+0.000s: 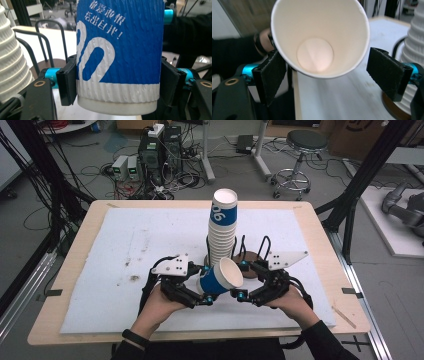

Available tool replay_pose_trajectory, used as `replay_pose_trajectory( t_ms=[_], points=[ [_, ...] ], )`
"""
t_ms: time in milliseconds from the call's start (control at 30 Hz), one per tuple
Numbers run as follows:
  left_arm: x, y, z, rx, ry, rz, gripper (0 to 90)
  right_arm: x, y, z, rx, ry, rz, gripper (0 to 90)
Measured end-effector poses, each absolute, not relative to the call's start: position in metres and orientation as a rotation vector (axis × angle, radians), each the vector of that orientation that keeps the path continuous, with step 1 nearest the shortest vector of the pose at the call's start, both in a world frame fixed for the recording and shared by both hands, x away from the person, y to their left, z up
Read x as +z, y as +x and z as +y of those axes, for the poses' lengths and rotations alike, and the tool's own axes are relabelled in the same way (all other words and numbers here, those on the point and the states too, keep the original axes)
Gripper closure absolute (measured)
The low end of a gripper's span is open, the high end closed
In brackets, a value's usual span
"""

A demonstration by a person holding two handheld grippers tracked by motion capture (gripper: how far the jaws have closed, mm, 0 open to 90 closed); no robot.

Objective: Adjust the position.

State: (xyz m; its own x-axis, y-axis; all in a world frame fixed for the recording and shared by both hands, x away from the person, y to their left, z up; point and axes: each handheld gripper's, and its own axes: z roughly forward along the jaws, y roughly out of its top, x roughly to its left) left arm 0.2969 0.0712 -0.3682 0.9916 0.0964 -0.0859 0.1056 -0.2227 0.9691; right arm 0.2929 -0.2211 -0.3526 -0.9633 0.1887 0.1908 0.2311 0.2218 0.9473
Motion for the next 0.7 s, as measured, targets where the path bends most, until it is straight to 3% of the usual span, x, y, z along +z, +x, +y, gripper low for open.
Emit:
replay_pose_trajectory(
  t_ms=[233,467,700],
  points=[
    [-0.371,0.295,0.063,-0.023,1.819,0.146,29.0,-0.352,0.290,-0.217,-1.955,-0.374,-2.381,22.4],
    [-0.365,0.291,0.055,0.057,2.021,0.146,19.3,-0.350,0.291,-0.218,-1.840,-0.335,-2.537,24.1],
    [-0.370,0.289,0.045,0.087,2.097,0.127,19.2,-0.345,0.289,-0.215,-1.733,-0.271,-2.685,24.2]
  ],
)
